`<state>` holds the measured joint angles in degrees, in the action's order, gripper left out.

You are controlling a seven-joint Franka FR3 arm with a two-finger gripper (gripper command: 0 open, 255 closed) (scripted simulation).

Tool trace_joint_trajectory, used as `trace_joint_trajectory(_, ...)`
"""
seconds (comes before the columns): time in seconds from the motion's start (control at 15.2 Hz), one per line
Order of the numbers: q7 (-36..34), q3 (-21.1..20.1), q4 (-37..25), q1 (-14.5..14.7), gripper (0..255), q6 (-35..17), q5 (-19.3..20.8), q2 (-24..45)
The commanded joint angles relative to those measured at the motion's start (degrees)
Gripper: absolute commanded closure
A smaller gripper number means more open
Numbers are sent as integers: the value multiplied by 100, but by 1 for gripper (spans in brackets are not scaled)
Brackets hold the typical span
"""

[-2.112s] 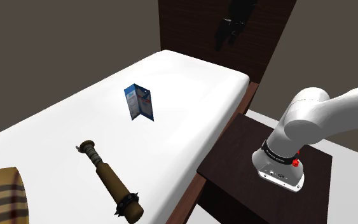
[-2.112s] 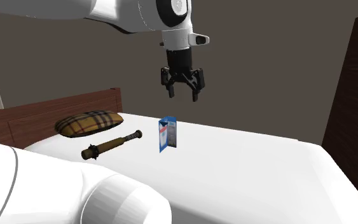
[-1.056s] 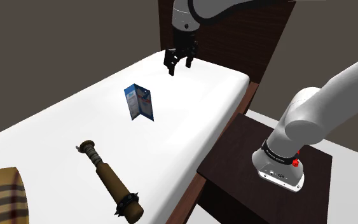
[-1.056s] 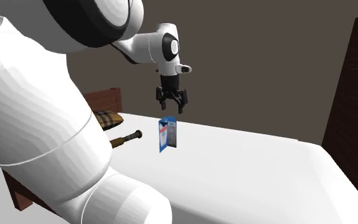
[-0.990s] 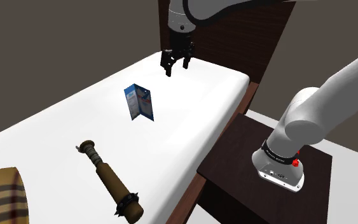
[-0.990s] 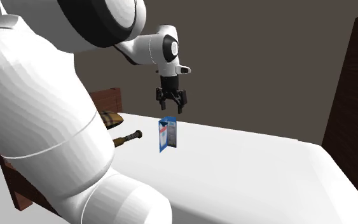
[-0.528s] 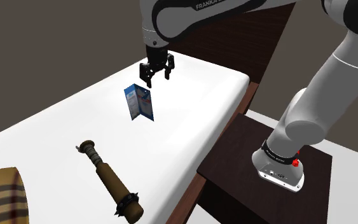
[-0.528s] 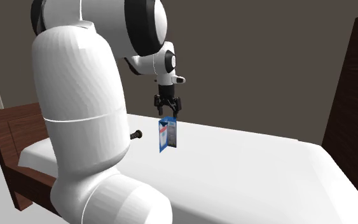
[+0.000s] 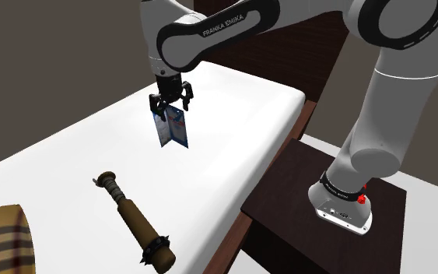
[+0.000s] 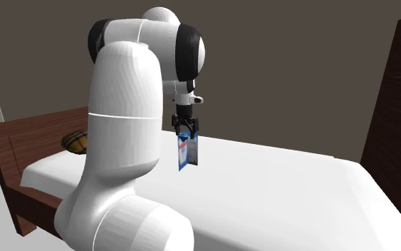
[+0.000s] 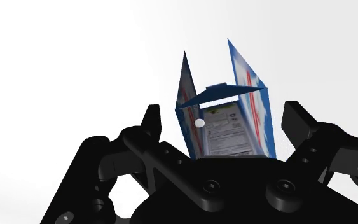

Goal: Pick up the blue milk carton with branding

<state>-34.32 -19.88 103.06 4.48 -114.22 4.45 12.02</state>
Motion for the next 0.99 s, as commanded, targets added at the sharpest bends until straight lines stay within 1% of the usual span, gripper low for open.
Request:
trace_joint_trajectory(0.0,-35,2,43,17,0,-116,31,81)
trace_joint_trajectory(0.26,-71,17,250,27,0,-433,85,200)
trace_joint_trajectory(0.4,-71,17,250,27,0,-433,85,199)
trace_joint_trajectory(0.46,-72,19,226,28,255,-426,91,217)
trace_joint_trajectory(0.92,-72,19,222,28,255,-423,91,218)
